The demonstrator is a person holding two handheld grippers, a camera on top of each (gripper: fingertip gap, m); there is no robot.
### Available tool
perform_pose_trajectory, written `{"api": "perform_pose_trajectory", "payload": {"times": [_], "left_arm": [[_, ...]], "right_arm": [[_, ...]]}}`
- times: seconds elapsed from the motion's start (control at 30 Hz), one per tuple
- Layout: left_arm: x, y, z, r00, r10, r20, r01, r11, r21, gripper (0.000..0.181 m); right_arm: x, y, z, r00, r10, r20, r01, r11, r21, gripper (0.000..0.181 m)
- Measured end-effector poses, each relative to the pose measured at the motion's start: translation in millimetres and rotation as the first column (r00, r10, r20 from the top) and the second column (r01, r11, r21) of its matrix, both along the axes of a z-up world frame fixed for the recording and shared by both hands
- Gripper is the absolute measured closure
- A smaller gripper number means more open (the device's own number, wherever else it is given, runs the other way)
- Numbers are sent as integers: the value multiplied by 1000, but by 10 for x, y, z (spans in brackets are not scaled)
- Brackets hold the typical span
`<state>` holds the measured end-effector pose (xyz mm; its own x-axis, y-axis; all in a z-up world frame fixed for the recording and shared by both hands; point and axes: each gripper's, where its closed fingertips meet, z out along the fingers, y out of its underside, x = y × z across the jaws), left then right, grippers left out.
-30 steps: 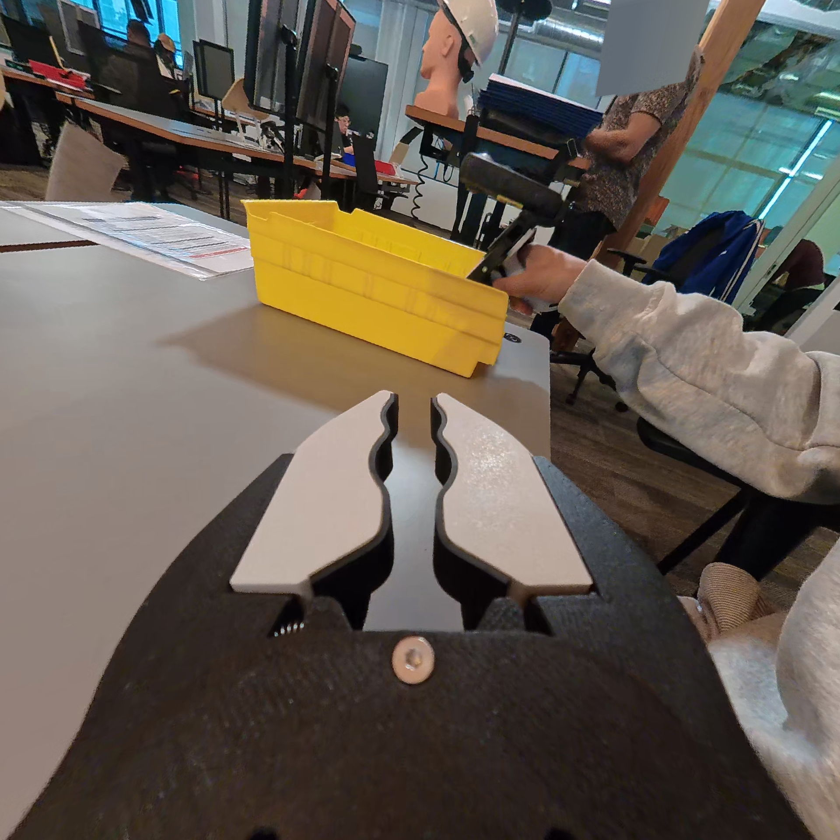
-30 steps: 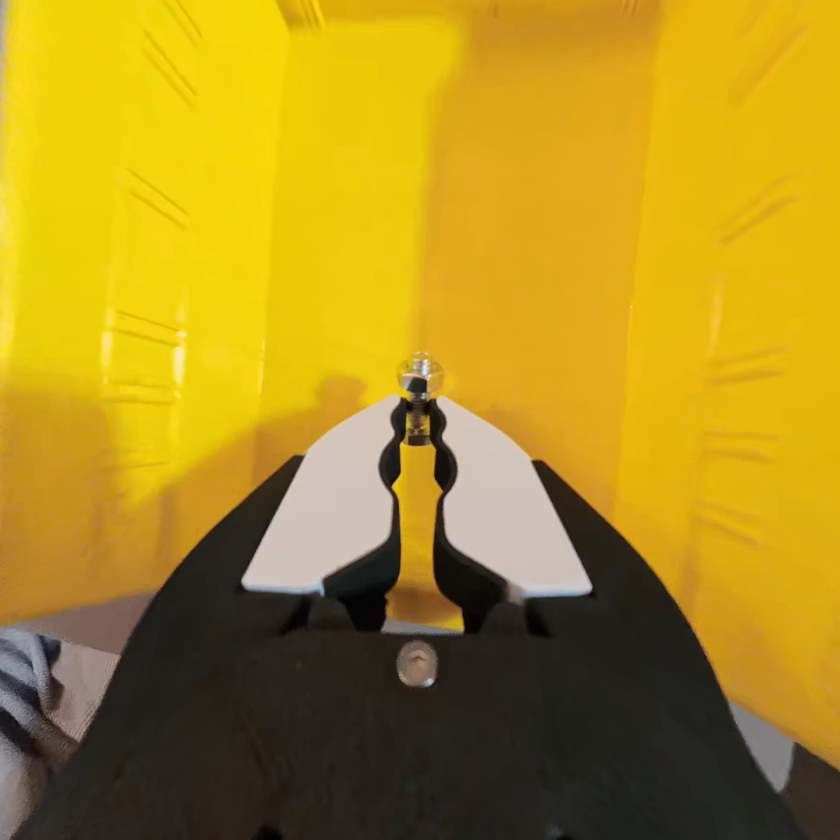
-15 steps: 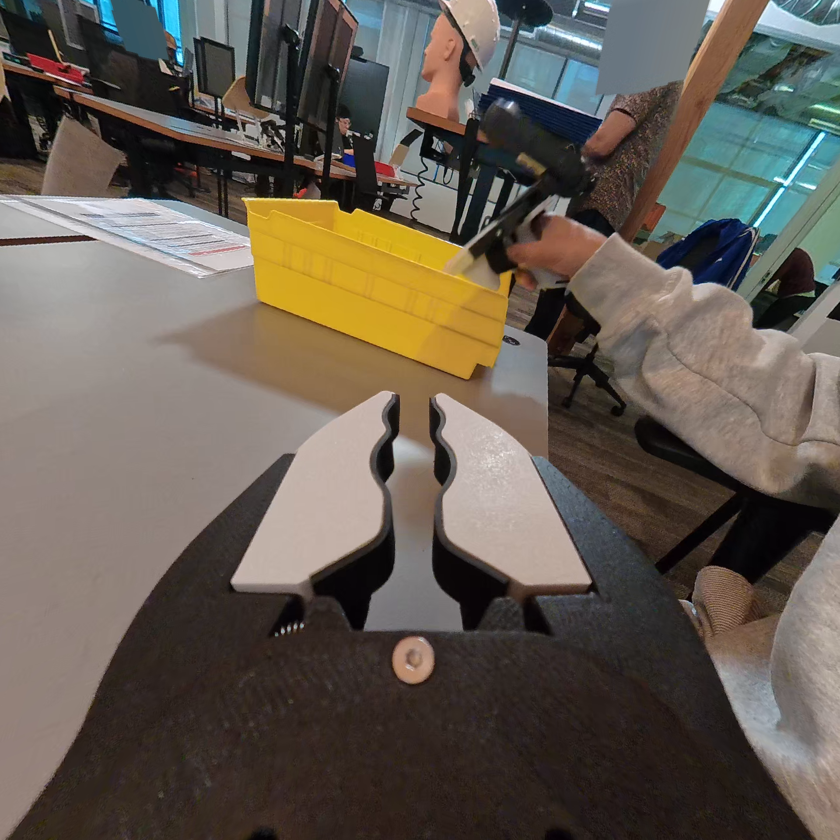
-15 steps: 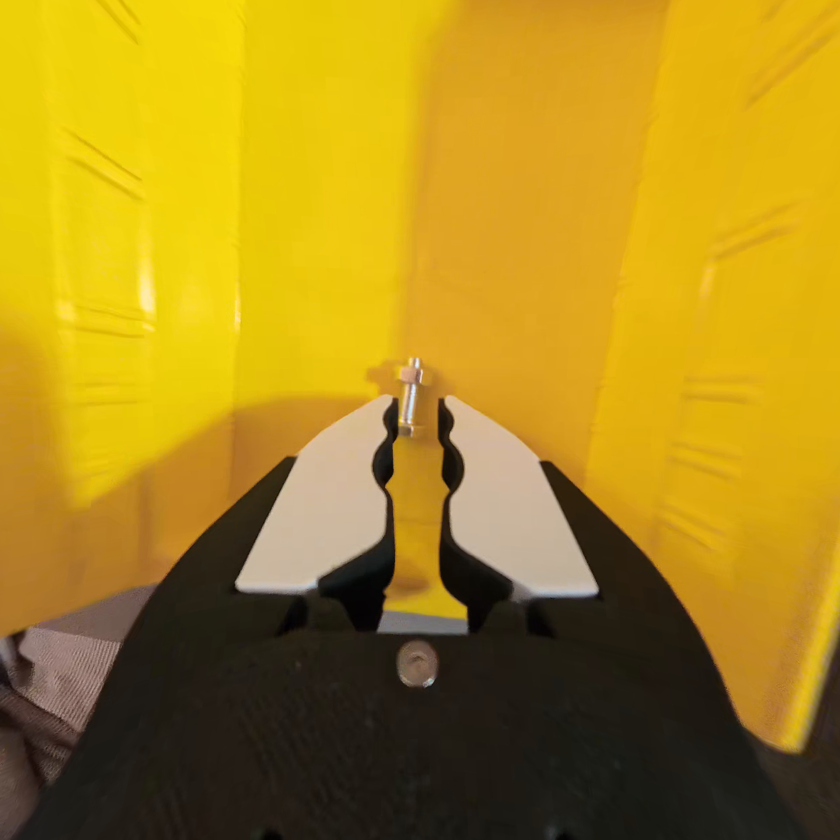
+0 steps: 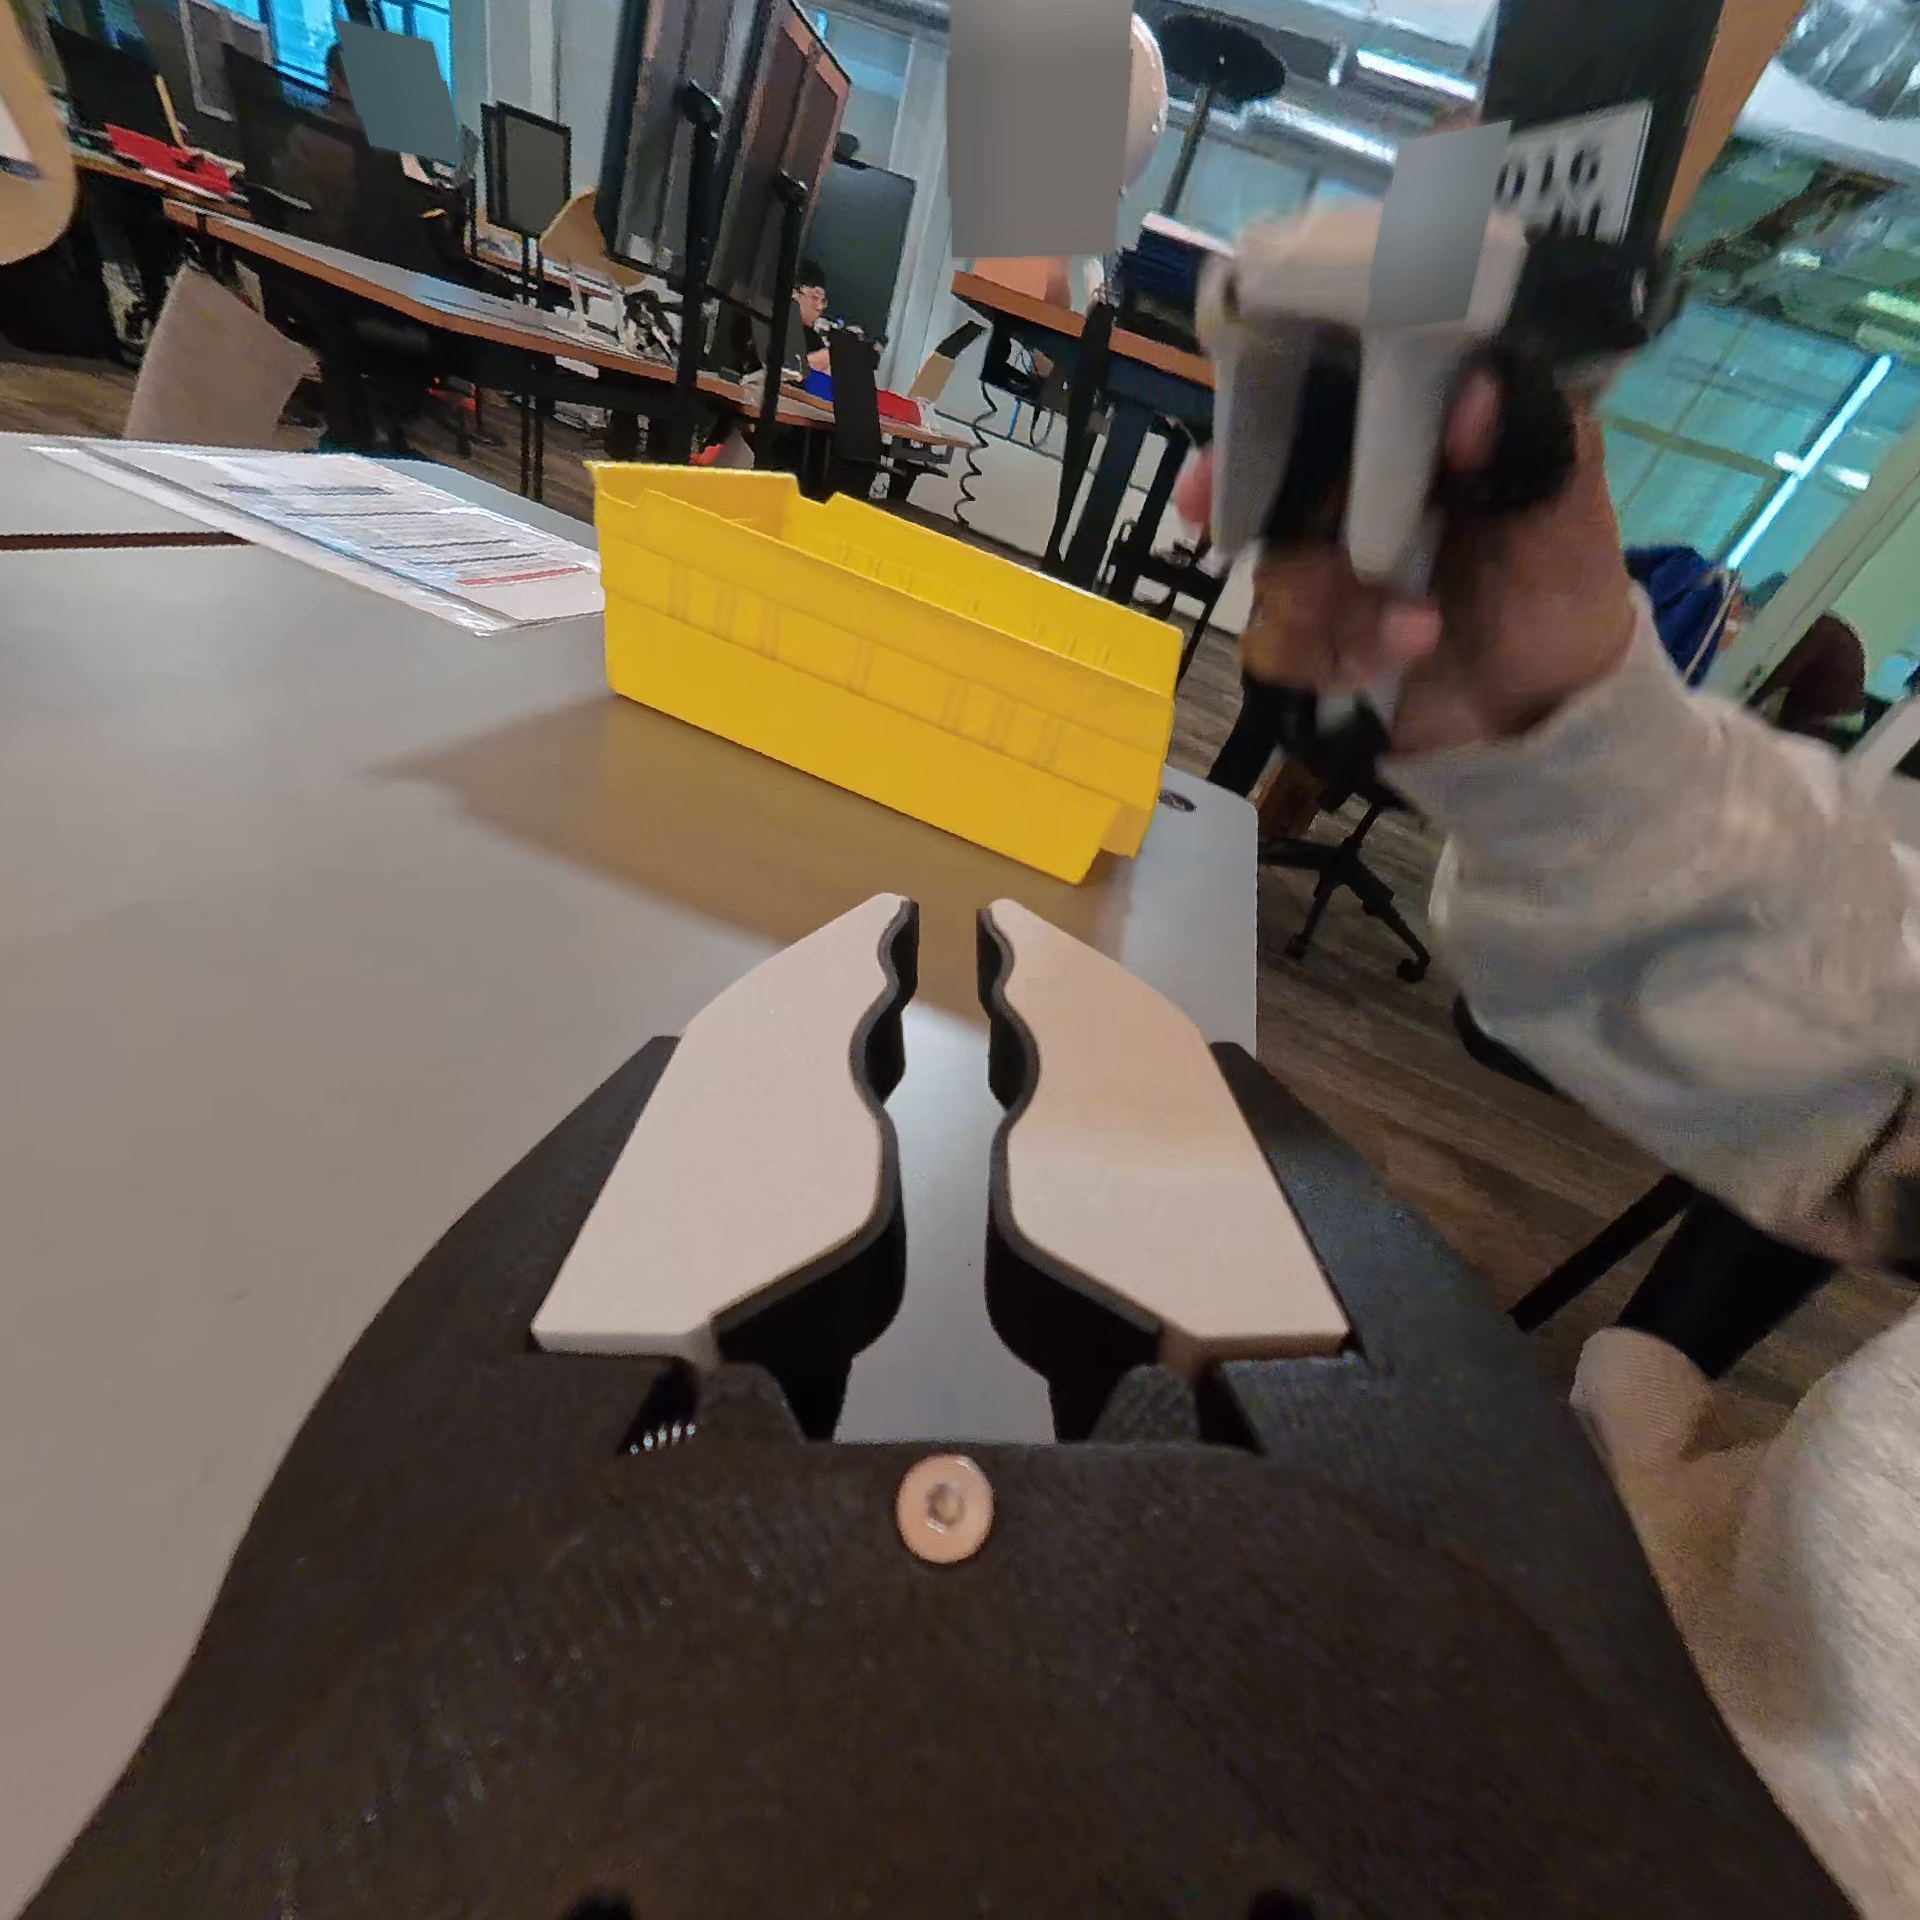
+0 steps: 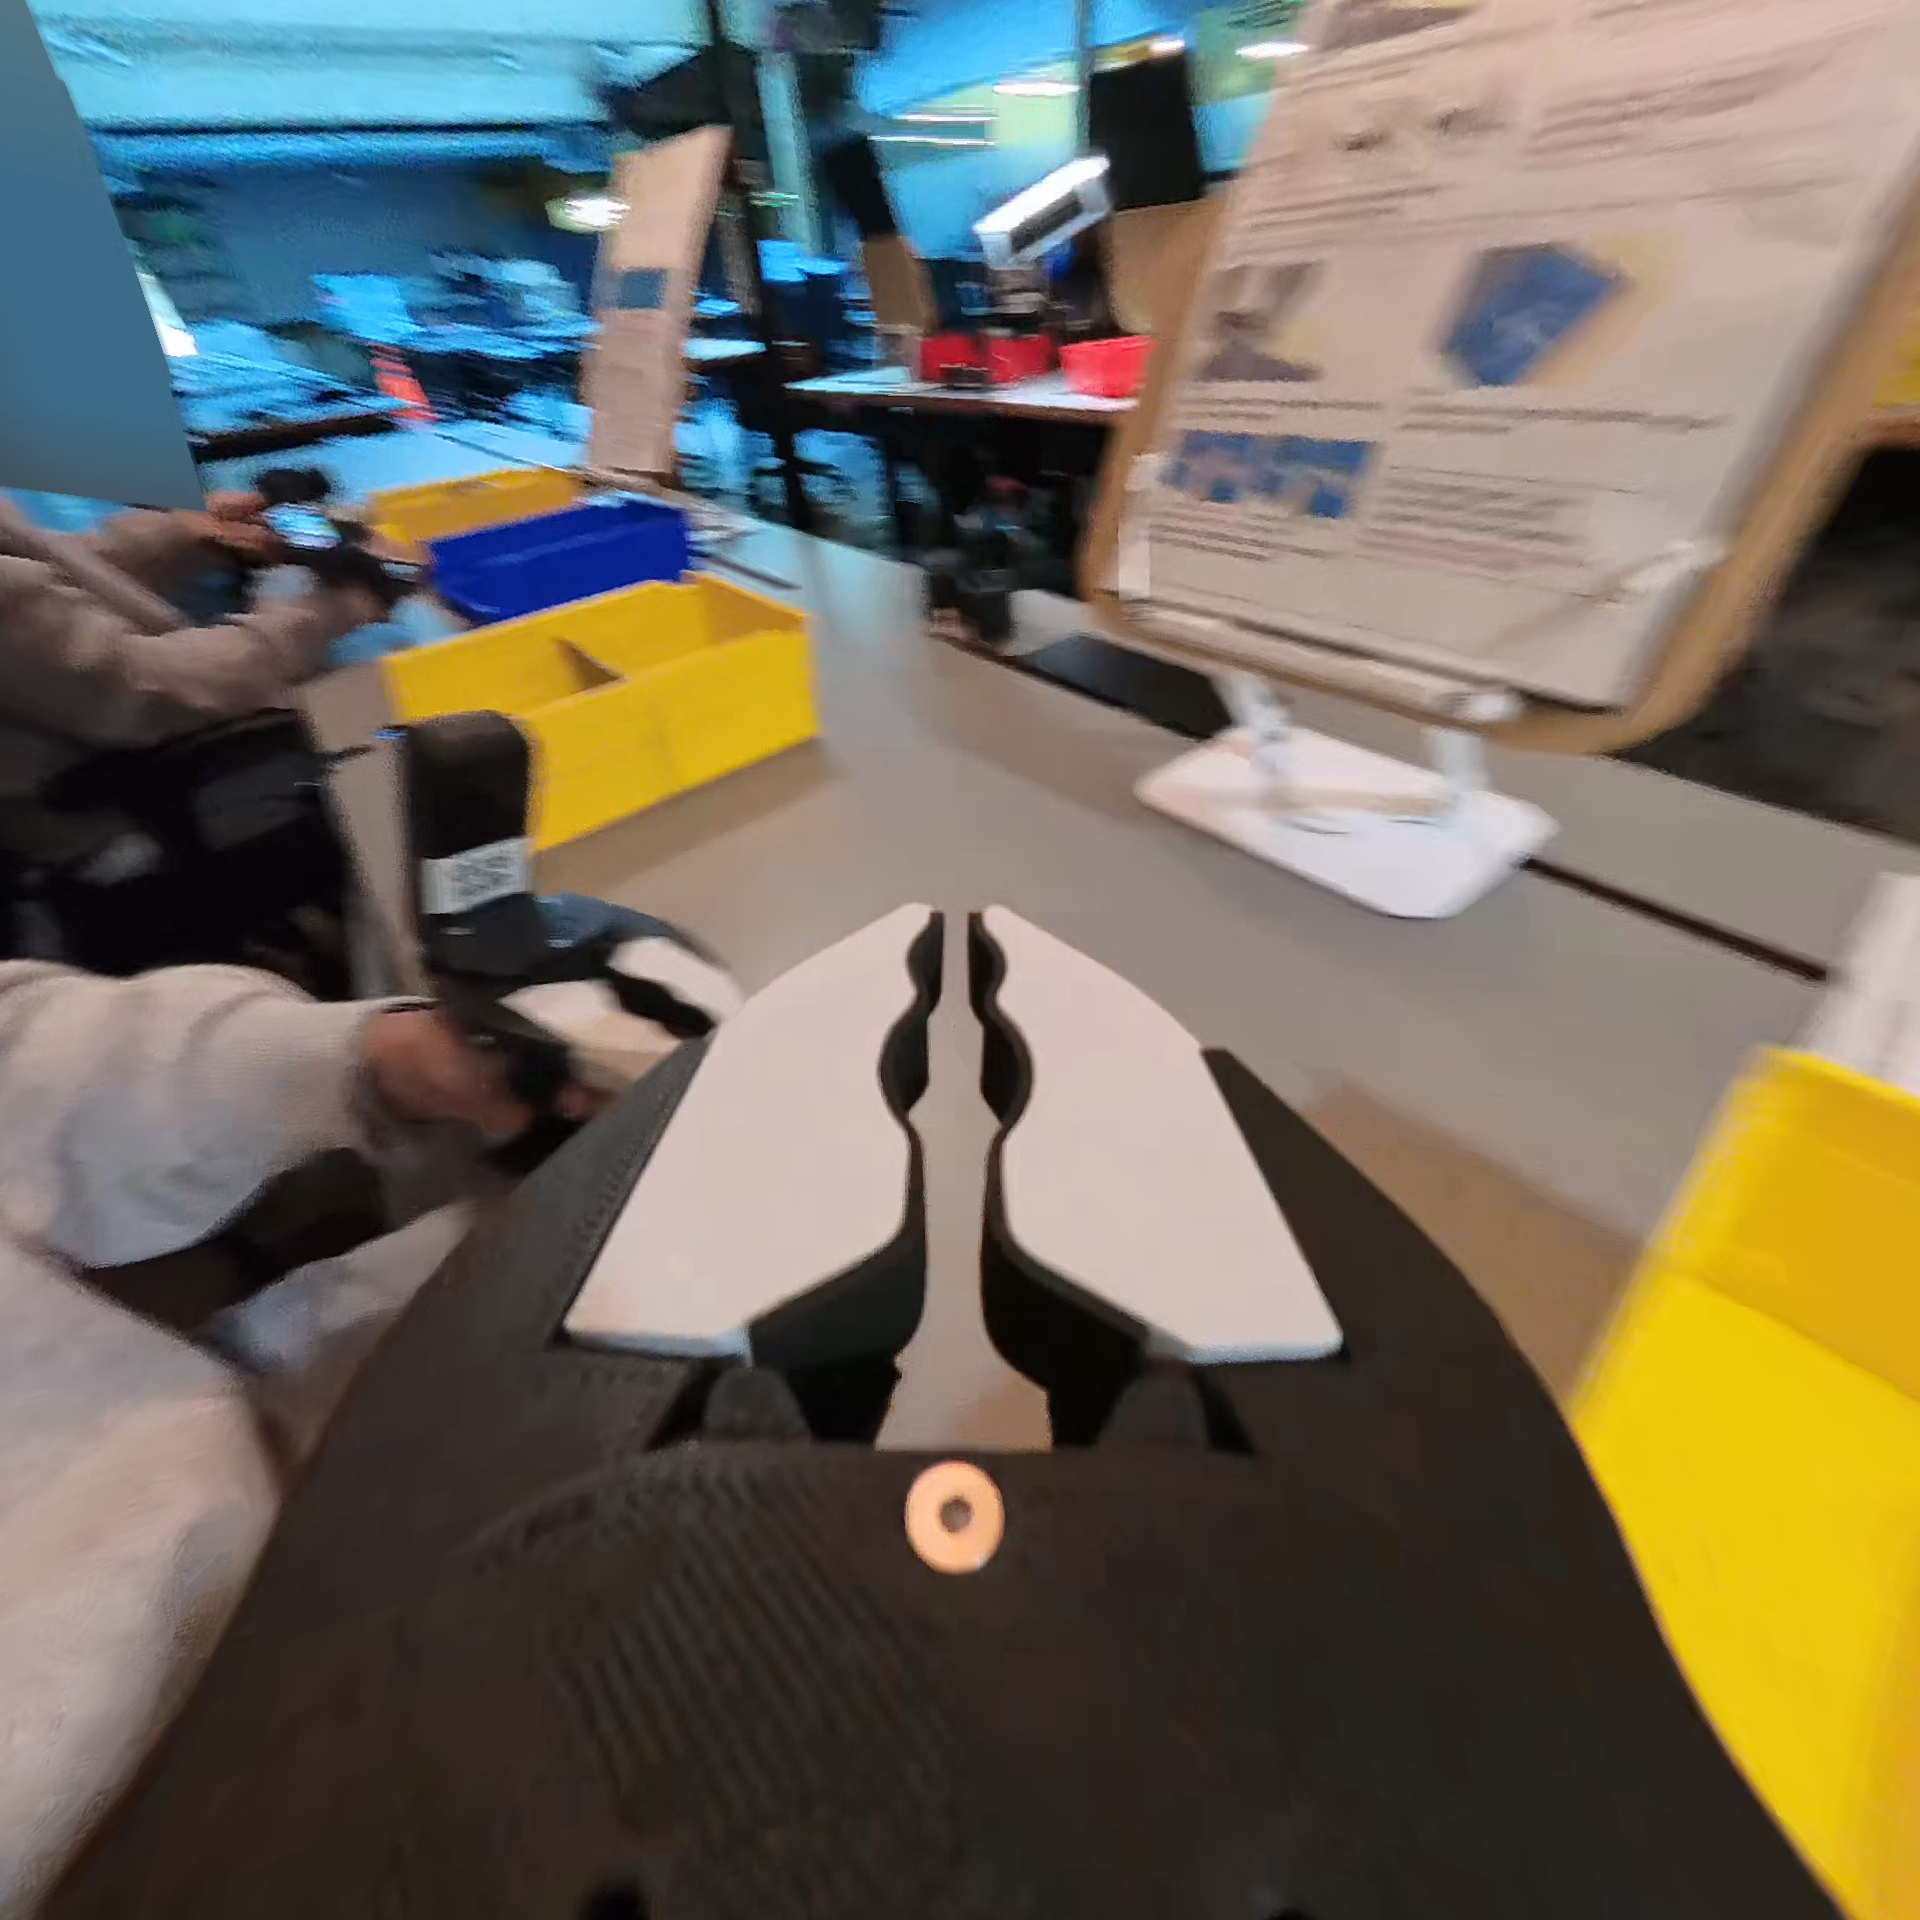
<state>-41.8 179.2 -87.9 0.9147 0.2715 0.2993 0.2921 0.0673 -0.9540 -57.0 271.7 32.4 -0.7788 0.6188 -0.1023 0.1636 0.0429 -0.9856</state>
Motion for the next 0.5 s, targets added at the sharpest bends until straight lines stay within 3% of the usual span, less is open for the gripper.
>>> {"api": "perform_pose_trajectory", "payload": {"times": [0.1, 0.2, 0.27, 0.3, 0.4, 0.5], "left_arm": [[-114, -120, 109, 997, 46, 57, -51, 996, 76, 173], [-276, -326, 221, 987, 124, 106, -137, 982, 129, 174], [-383, -499, 304, 978, 170, 121, -187, 972, 145, 173], [-435, -595, 364, 977, 180, 114, -196, 970, 146, 172], [-671, -1047, 650, 968, 246, 58, -250, 963, 99, 168], [-986, -1770, 1020, 924, 378, -60, -379, 925, -3, 163]], "right_arm": [[203, -662, -368, 969, 200, 147, -187, 977, -98, 181], [284, -1055, -937, 934, 259, 247, -248, 966, -76, 180], [296, -1178, -1238, 913, 268, 306, -267, 963, -49, 166], [304, -1207, -1334, 898, 279, 341, -279, 959, -50, 169], [304, -1219, -1359, 858, 328, 395, -288, 944, -158, 169], [264, -1172, -1381, 859, 324, 396, -258, 943, -211, 167]]}}
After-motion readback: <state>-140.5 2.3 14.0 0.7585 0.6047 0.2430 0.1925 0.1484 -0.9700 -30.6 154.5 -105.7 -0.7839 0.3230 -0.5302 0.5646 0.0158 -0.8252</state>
